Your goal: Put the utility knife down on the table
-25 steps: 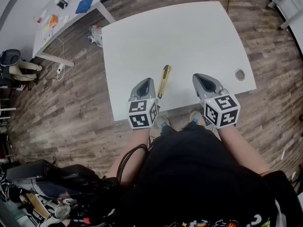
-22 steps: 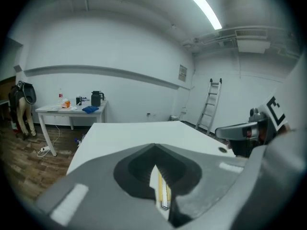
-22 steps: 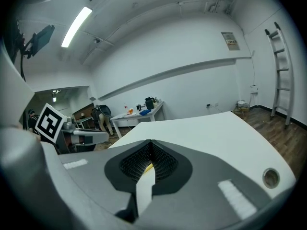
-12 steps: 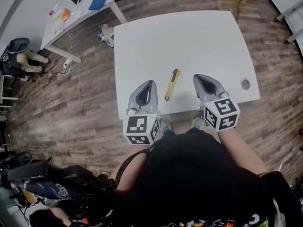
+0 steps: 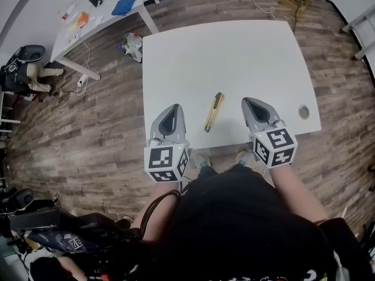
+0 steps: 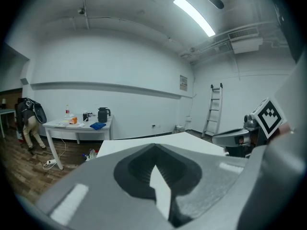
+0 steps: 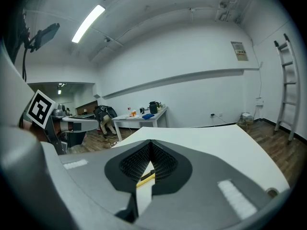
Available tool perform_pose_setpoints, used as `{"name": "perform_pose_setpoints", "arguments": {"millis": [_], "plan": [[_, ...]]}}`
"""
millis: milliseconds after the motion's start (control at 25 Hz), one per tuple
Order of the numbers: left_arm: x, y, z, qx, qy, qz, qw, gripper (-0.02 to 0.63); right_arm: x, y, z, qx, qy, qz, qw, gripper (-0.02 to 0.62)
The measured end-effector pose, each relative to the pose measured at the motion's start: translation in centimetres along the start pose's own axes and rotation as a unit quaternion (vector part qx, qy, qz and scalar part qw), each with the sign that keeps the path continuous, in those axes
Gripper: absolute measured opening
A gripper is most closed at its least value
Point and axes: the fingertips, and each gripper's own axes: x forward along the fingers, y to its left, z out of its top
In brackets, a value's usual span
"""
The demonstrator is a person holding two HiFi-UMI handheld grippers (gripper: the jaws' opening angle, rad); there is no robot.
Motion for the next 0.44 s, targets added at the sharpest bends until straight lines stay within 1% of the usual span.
{"name": "perform_pose_setpoints", "arguments": {"millis": [440], "plan": [[0.33, 1.00, 0.04, -0.003, 0.006, -0.001, 1.0000, 0.000, 0.72, 0.14, 0.29, 0.000, 0.003, -0.003, 1.000, 0.023]]}}
